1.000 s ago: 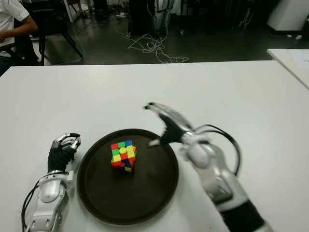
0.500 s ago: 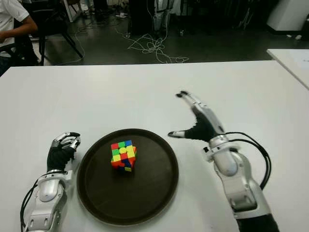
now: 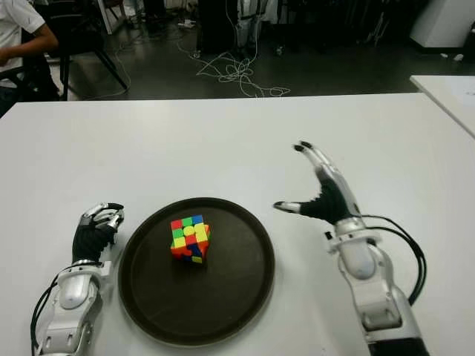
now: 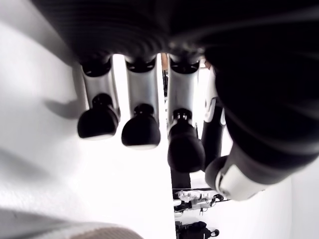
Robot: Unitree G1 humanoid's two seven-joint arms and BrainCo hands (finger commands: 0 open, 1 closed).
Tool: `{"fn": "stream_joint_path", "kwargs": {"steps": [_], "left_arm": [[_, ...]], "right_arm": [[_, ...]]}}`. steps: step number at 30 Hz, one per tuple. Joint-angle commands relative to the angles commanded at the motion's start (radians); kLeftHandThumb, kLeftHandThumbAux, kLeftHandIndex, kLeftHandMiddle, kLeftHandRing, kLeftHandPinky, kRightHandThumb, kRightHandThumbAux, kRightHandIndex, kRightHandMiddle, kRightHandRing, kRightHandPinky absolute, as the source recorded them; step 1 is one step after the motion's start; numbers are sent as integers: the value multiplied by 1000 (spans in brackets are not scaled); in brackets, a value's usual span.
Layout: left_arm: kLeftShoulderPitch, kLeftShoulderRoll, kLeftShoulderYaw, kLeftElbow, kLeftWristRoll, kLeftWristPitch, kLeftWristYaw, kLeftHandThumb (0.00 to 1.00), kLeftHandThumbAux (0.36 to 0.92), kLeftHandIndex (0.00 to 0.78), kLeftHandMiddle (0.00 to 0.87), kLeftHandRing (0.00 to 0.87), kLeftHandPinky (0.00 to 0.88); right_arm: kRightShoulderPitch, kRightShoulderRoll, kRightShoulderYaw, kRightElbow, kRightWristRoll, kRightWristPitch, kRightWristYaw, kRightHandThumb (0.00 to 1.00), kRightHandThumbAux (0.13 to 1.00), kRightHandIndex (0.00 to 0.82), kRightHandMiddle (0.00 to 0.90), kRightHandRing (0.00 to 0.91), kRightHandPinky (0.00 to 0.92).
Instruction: Pick up the Rubik's Cube and put it in the plate
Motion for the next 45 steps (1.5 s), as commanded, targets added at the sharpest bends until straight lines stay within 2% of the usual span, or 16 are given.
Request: {"fn": "stream_joint_path", "kwargs": {"steps": [9, 12, 15, 20, 26, 27, 34, 36, 37, 38, 39, 42, 45], "left_arm": [[-1, 10, 2, 5, 6, -10, -2, 710, 706, 443, 808, 827, 807], [-3, 13, 1, 13, 14, -10, 7, 710, 706, 443, 809, 827, 808], [-4, 15, 0, 17, 17, -9, 9, 710, 706, 443, 810, 828, 810], [-12, 26, 1, 35, 24, -10, 7, 709, 706, 443, 804, 824, 804], [-15, 35, -2, 46, 29, -27, 2, 710, 706, 443, 805, 825, 805], [-15, 38, -2, 49, 29, -32, 0, 710, 706, 443, 804, 824, 803], [-12, 48, -5, 59, 28, -46, -14, 711, 707, 443, 802, 819, 793], [-11, 46, -4, 56, 27, -45, -16, 710, 707, 443, 801, 818, 791], [-10, 45, -4, 53, 26, -41, -15, 711, 707, 443, 802, 817, 791], [-9, 43, -4, 50, 26, -39, -15, 710, 707, 443, 802, 817, 792], [-8, 43, -4, 48, 26, -38, -15, 710, 706, 443, 802, 817, 792], [-8, 41, -2, 46, 26, -35, -14, 710, 706, 443, 802, 818, 794], [-7, 40, -2, 42, 25, -31, -14, 711, 706, 443, 802, 818, 795]], "right_arm": [[39, 20, -4, 33, -10, -16, -67, 0, 901, 60, 88, 84, 93], [75, 36, -1, 81, -4, -63, -106, 0, 897, 67, 100, 96, 104], [84, 42, 2, 103, -2, -86, -123, 0, 890, 71, 109, 104, 105], [97, 97, -3, 143, 38, -108, -173, 0, 867, 80, 122, 114, 92], [98, 134, 0, 211, 56, -132, -256, 0, 809, 111, 154, 148, 139], [99, 138, 0, 219, 58, -134, -270, 0, 802, 143, 183, 179, 178], [88, 166, 1, 273, 85, -166, -342, 0, 820, 332, 317, 314, 298], [85, 174, -1, 283, 98, -169, -354, 25, 835, 405, 366, 365, 347], [81, 180, -3, 292, 108, -169, -359, 155, 815, 409, 395, 398, 388], [78, 182, -3, 298, 115, -169, -363, 344, 786, 415, 468, 476, 480], [76, 183, -2, 303, 120, -170, -366, 466, 767, 419, 514, 527, 539], [69, 183, 0, 316, 140, -170, -370, 611, 744, 425, 613, 629, 649], [63, 183, 0, 321, 158, -163, -373, 660, 736, 429, 695, 708, 722]]}}
